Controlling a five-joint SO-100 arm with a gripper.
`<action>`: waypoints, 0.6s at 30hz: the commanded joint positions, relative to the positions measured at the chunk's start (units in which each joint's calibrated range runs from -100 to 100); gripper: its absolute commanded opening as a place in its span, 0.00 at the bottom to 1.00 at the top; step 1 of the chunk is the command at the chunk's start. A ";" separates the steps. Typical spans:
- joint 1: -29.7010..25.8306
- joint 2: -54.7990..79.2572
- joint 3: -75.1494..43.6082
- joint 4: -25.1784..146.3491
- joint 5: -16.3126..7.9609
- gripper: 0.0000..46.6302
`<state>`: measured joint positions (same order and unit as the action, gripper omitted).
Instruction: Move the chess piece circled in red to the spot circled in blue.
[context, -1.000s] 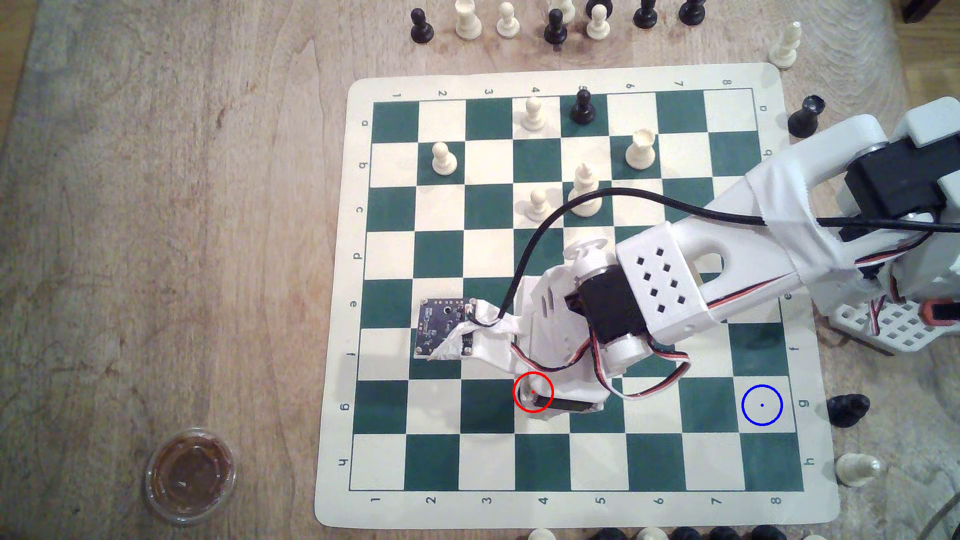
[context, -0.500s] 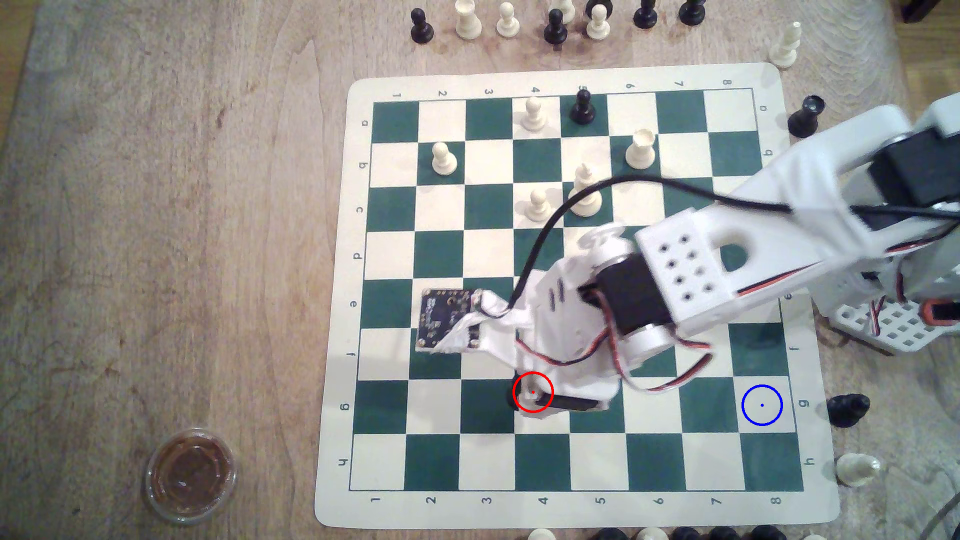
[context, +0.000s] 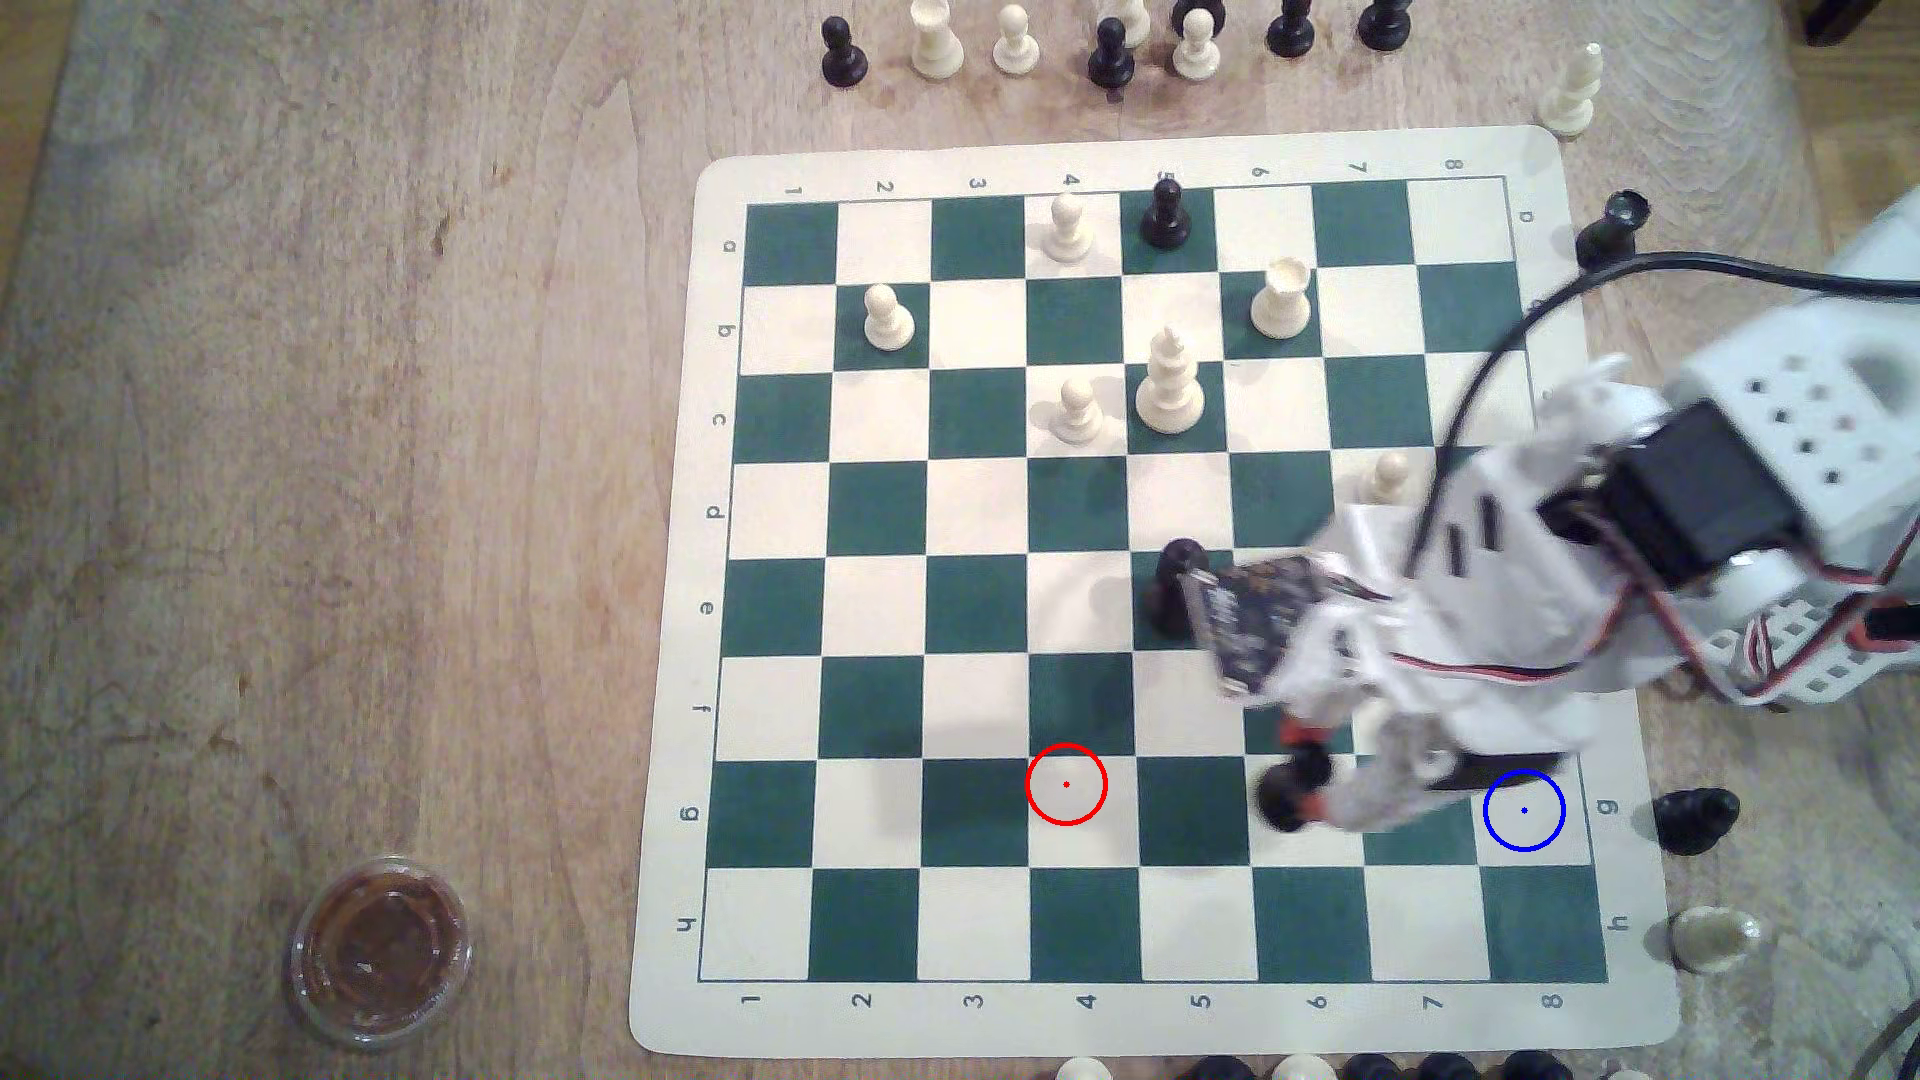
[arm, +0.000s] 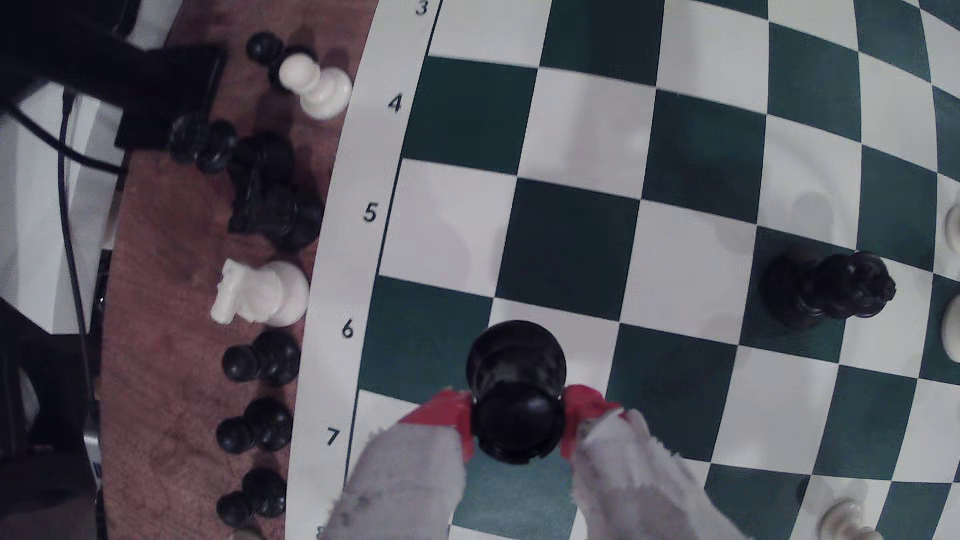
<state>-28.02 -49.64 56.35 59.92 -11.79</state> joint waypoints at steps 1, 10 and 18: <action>-3.85 -8.34 3.58 0.44 0.15 0.01; -8.31 -14.53 11.92 4.62 2.54 0.01; -9.56 -16.82 16.27 7.16 3.08 0.01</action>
<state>-36.65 -64.39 72.25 66.61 -8.67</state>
